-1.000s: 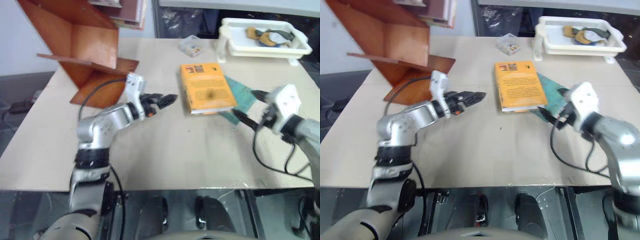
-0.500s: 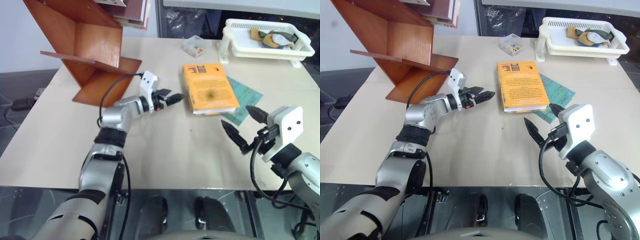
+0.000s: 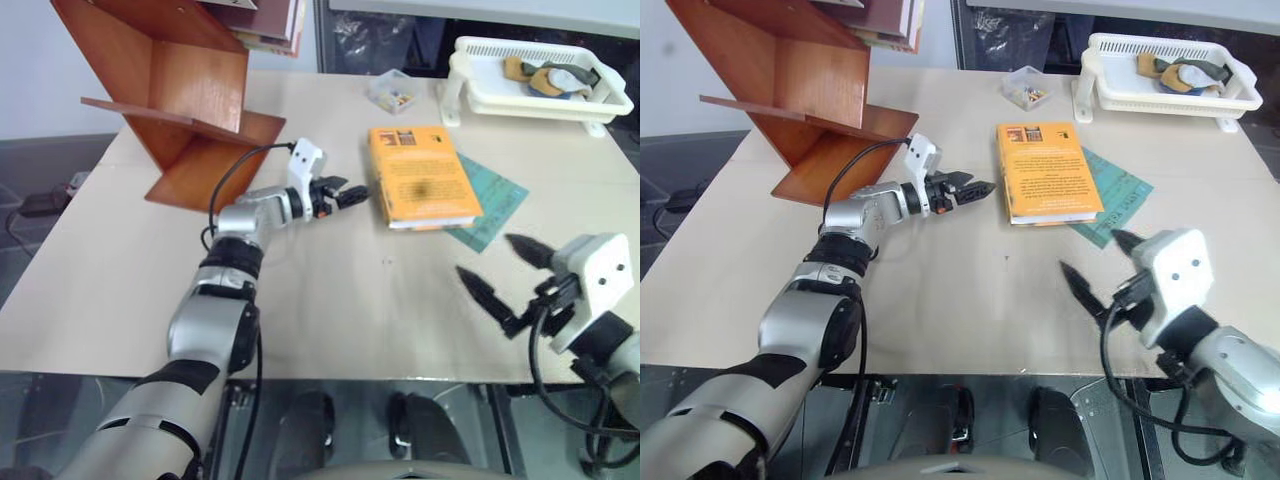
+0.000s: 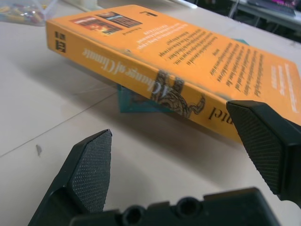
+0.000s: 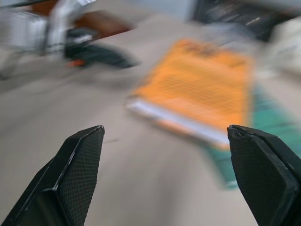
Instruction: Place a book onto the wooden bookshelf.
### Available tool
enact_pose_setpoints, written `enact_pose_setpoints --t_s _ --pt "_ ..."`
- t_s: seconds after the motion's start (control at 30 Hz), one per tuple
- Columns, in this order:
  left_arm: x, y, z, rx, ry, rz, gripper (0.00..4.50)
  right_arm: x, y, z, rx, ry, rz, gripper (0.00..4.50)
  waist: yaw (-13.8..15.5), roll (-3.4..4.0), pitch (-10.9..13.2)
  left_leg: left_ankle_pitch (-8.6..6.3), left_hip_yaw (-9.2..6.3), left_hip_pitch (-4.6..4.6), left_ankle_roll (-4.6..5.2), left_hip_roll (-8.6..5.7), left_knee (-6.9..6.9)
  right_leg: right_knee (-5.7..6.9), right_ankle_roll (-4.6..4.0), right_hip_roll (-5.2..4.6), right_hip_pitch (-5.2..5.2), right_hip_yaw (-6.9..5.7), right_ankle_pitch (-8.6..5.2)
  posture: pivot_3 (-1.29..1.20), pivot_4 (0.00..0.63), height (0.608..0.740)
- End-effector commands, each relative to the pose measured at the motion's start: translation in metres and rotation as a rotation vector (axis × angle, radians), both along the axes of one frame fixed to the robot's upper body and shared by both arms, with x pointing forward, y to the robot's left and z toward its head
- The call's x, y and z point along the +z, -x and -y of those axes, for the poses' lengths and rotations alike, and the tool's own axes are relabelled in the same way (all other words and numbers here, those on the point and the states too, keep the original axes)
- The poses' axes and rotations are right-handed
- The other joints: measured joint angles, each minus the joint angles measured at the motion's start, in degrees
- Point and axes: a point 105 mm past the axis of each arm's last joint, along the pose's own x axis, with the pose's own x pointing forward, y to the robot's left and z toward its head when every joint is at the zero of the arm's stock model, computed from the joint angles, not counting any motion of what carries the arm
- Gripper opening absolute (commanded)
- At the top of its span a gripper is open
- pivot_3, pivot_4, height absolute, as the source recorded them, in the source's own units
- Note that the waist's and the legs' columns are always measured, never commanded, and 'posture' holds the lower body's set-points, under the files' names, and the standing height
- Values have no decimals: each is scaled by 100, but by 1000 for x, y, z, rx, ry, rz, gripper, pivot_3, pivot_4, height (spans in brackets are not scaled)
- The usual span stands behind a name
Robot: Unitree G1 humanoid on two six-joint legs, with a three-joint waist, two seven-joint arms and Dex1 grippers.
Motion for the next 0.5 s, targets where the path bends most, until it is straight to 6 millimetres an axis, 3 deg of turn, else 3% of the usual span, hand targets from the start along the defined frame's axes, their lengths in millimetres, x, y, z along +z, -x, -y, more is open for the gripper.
enact_pose_setpoints --t_s 0.03,0.13,0.27,0.5 --pt "17 -2 6 -32 -1 63 4500 13 -9 24 8 48 23 4311 -4 -2 0 0 -1 3 1 1 0 -1 1 0 3 0 0 0 150 740" --pt "23 -3 6 -19 47 39 4500 23 -5 11 200 -3 -33 4311 -11 -2 1 -2 -2 8 3 4 0 -1 1 1 6 0 -2 0 150 740" --pt "25 -2 7 -21 87 -3 4500 25 5 -6 312 -29 -61 4311 -6 -2 1 -2 -18 3 2 6 -6 -1 -21 4 6 -14 10 0 150 740" --pt "27 -6 11 23 179 -141 4500 28 7 -18 353 -28 -49 4311 8 -14 8 -3 -17 -2 4 3 -2 -16 -16 0 13 -18 11 0 150 740"
